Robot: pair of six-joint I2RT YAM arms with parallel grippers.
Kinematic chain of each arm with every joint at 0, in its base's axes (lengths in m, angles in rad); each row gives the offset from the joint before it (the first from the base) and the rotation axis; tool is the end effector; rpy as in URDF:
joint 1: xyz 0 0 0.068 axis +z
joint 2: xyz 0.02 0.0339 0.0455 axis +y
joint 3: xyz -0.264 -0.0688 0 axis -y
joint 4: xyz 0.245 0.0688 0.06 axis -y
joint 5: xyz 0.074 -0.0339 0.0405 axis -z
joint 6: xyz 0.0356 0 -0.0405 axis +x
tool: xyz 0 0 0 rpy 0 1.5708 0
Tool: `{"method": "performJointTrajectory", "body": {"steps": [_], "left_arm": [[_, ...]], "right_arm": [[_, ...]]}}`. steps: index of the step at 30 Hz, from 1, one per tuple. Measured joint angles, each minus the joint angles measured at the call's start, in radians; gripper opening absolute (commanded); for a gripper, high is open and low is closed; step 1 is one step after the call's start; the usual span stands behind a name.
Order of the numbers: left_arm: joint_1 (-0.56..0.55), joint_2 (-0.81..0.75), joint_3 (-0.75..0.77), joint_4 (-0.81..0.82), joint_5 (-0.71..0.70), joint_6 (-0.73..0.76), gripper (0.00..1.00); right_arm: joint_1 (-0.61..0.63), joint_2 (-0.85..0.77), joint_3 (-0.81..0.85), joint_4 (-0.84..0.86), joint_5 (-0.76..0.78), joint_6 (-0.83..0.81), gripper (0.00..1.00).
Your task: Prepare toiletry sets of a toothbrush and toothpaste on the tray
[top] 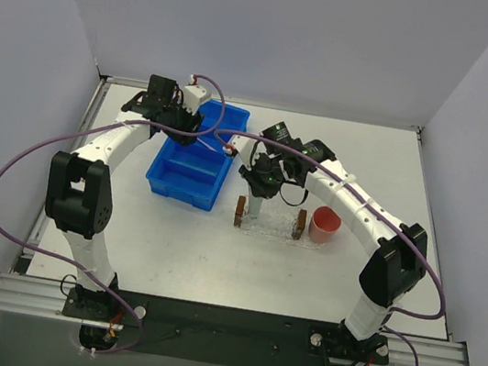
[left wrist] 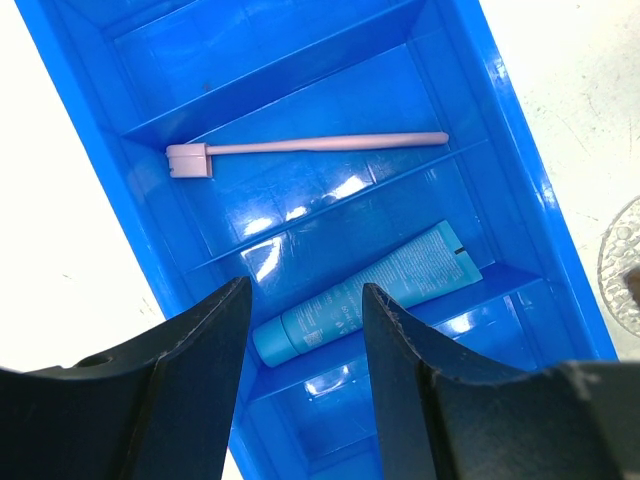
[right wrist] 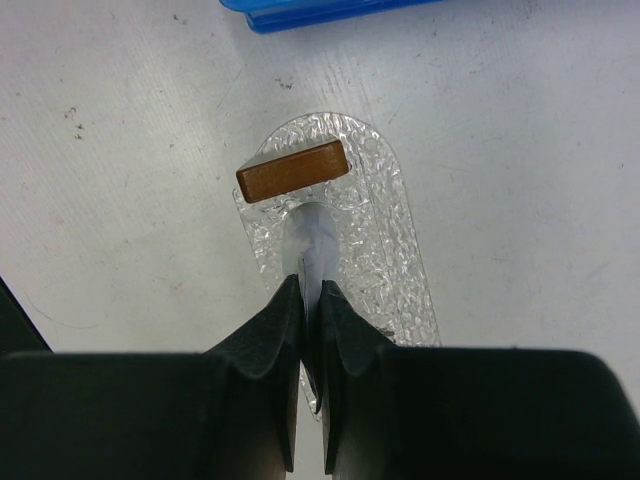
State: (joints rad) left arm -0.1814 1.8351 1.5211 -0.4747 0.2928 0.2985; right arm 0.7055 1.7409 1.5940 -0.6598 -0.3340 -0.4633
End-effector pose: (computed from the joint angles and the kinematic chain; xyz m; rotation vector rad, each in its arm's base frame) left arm 0.4080 -0.0853 0.2730 0.6916 2.2303 -0.2869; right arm 0.2896 0.2620 0.3195 -1.4440 1.8916 0.5125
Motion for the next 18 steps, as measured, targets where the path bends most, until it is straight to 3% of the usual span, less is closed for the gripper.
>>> {"method": "performJointTrajectory", "body": {"steps": [18], "left_arm": [[0.000, 0.015, 0.000, -0.008, 0.003, 0.000, 0.58]], "right_arm": [[-0.005, 0.000, -0.052, 0.048, 0.000, 0.018, 0.00]]}}
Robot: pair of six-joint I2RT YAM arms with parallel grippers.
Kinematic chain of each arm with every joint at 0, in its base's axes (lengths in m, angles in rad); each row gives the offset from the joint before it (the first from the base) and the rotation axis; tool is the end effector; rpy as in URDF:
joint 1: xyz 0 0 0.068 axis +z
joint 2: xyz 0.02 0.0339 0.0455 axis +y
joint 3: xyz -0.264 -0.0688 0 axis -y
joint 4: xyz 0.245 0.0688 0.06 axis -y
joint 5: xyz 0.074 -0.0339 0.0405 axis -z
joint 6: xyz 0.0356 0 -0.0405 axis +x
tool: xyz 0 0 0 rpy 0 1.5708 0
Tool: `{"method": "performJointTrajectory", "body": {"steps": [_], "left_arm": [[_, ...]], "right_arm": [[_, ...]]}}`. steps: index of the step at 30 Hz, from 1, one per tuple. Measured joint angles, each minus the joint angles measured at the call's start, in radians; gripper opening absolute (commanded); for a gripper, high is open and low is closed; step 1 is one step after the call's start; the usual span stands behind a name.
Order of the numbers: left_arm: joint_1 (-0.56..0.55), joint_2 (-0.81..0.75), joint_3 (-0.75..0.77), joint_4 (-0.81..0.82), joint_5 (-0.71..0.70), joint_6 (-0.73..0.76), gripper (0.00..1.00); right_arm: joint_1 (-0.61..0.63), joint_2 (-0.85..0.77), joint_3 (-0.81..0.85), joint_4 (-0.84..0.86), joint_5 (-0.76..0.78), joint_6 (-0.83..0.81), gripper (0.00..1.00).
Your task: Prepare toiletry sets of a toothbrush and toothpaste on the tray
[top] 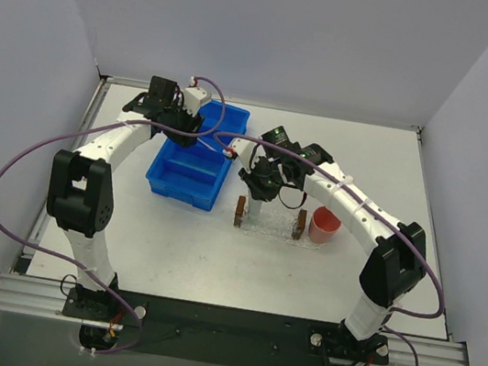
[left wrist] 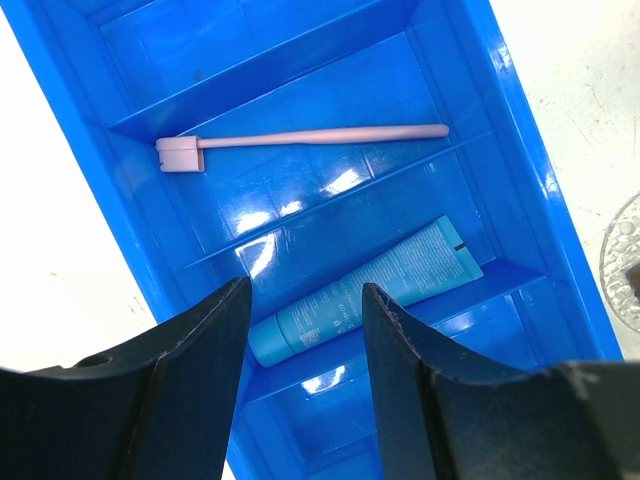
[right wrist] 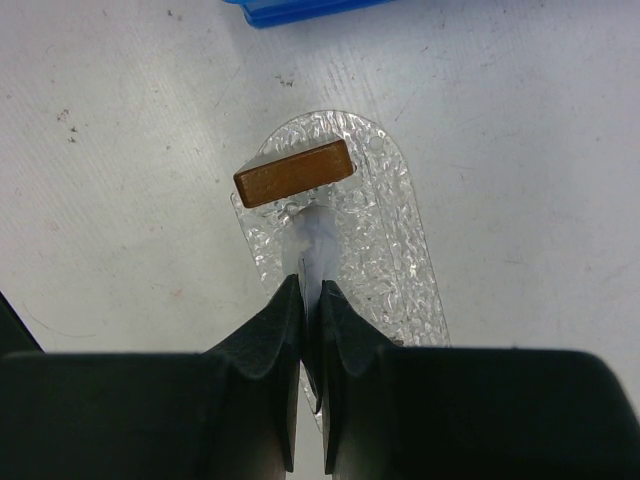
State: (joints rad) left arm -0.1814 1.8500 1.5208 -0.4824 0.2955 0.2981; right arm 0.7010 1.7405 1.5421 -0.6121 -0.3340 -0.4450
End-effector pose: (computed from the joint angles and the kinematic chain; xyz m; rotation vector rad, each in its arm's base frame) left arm 0.4096 -0.0857 0.2665 0.6944 2.2523 -0.2948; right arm 0.2911 0.2610 0.3062 -1.4249 1.9127 0.5192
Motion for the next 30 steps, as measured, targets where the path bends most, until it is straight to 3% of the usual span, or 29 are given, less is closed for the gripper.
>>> {"method": "performJointTrajectory", "body": {"steps": [24, 30], "left_arm": [[0.000, 0.000, 0.000, -0.007, 0.005, 0.000, 0.58], [0.000, 0.000, 0.000, -0.007, 0.005, 0.000, 0.58]], "right_arm": [[0.000, -0.018, -0.038, 0.034, 0.005, 0.000, 0.00], [0.000, -0.019, -0.045, 0.038, 0.005, 0.000, 0.09]]}}
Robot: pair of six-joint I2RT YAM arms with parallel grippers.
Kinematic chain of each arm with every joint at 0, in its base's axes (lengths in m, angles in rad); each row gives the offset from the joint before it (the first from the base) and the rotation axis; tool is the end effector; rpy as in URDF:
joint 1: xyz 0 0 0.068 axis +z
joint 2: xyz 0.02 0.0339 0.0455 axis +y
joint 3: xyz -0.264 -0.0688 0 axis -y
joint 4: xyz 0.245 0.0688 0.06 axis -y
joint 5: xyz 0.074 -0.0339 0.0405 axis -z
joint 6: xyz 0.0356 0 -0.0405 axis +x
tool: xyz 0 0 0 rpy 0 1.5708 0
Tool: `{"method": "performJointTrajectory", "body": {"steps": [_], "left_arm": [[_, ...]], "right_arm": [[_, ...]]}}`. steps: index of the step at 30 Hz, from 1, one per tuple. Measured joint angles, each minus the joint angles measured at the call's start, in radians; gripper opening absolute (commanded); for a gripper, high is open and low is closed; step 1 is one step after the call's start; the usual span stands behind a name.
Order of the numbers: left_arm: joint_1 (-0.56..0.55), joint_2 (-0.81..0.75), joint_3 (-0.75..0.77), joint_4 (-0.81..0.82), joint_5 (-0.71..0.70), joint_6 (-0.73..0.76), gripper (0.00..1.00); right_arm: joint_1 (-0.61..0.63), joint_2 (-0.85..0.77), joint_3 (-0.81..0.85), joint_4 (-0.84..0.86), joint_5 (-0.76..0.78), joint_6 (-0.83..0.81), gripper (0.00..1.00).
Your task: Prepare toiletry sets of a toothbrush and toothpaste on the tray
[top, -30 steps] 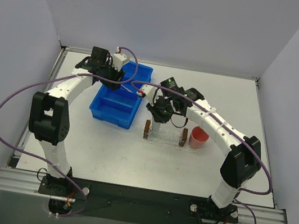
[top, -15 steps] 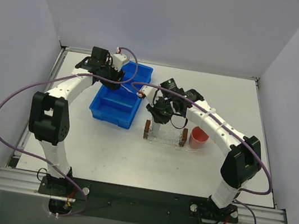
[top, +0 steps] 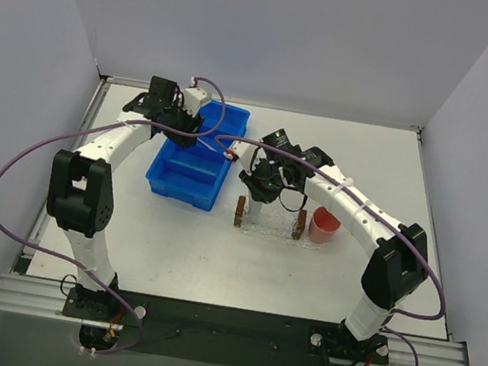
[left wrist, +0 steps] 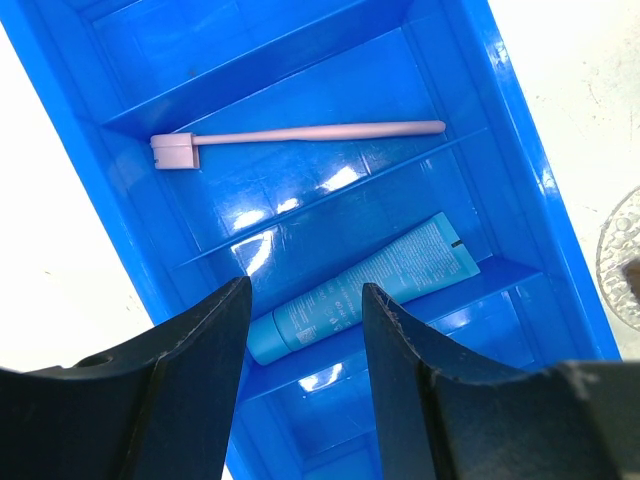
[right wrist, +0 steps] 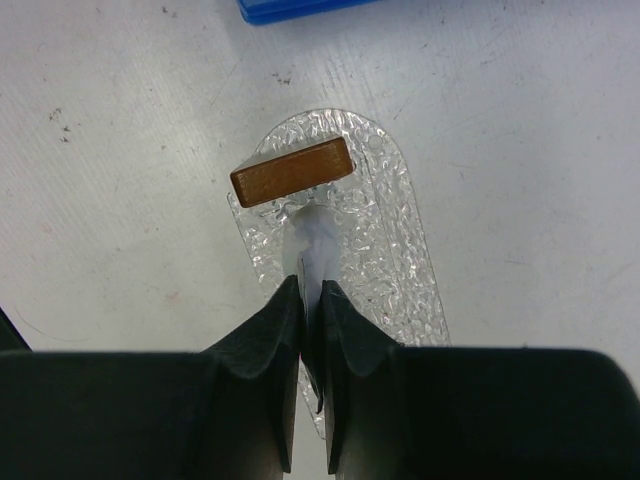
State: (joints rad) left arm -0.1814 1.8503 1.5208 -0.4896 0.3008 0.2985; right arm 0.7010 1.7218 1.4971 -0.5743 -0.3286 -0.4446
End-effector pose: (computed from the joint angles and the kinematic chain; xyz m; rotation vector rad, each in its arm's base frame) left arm 0.4091 -0.0858 0.2659 0.6977 2.2580 -0.3024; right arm 0.2884 0.2584 0.3012 -1.4179 1.9042 0.5125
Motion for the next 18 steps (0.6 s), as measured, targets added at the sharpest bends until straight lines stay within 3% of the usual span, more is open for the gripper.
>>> {"method": "performJointTrajectory", "body": {"steps": [18], "left_arm": [[0.000, 0.000, -0.011, -0.001, 0.000, 0.000, 0.58]], "right_arm": [[0.000, -0.008, -0.001, 0.018, 0.000, 0.003, 0.20]]}}
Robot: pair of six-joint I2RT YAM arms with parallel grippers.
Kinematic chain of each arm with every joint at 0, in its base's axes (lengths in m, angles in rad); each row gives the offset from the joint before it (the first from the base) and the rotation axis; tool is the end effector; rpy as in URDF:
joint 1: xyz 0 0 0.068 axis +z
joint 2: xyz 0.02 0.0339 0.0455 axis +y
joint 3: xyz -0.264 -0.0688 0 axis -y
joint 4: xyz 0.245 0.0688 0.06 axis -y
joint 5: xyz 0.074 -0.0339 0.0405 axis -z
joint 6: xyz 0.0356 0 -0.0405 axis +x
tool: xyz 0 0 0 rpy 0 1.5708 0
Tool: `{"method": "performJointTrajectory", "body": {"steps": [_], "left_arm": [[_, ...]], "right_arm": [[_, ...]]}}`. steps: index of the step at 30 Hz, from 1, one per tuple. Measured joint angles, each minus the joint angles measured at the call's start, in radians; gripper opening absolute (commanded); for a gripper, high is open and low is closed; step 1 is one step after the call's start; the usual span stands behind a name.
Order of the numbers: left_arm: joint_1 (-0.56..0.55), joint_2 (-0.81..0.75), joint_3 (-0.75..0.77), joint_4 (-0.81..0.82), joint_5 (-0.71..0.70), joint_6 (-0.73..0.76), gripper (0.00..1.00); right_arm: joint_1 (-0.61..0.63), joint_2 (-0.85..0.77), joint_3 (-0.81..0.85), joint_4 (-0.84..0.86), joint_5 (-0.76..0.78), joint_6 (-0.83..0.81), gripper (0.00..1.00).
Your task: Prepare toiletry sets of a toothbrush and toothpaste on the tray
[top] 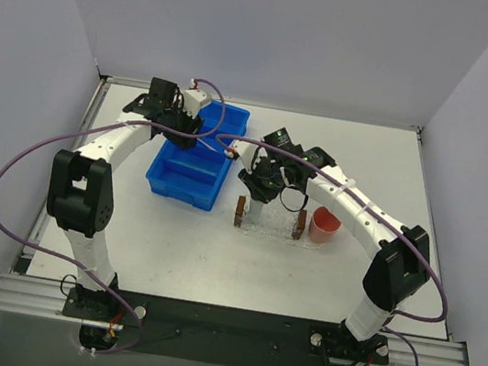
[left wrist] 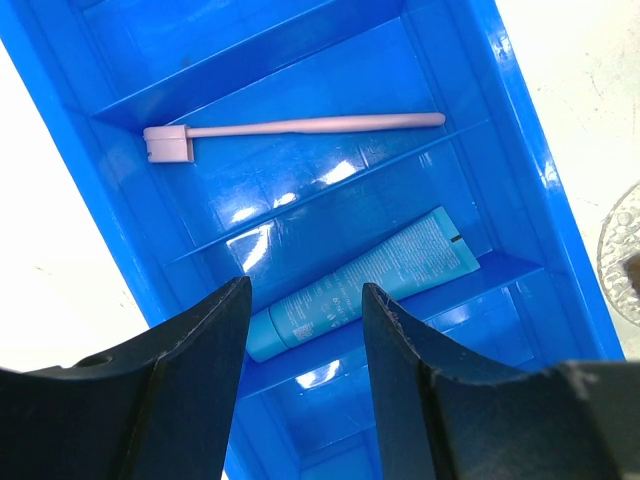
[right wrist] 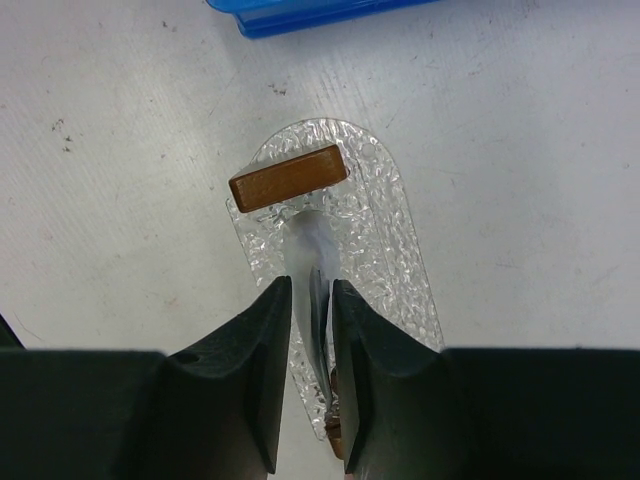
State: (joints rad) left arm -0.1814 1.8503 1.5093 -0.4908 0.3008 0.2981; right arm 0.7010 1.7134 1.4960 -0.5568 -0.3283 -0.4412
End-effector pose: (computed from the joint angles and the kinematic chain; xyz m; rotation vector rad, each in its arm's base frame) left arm 0.4078 -0.0855 0.2620 0.6984 2.2707 -0.3052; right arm 0.2881 0.2582 0.3053 -1.4047 1.8839 0.5128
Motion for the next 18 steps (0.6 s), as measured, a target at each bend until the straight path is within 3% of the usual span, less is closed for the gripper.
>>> {"method": "performJointTrajectory", "body": {"steps": [18], "left_arm": [[0.000, 0.000, 0.000, 0.000, 0.007, 0.001, 0.59]], "right_arm": [[0.000, -0.018, 0.066, -0.003, 0.029, 0.022, 0.44]]}}
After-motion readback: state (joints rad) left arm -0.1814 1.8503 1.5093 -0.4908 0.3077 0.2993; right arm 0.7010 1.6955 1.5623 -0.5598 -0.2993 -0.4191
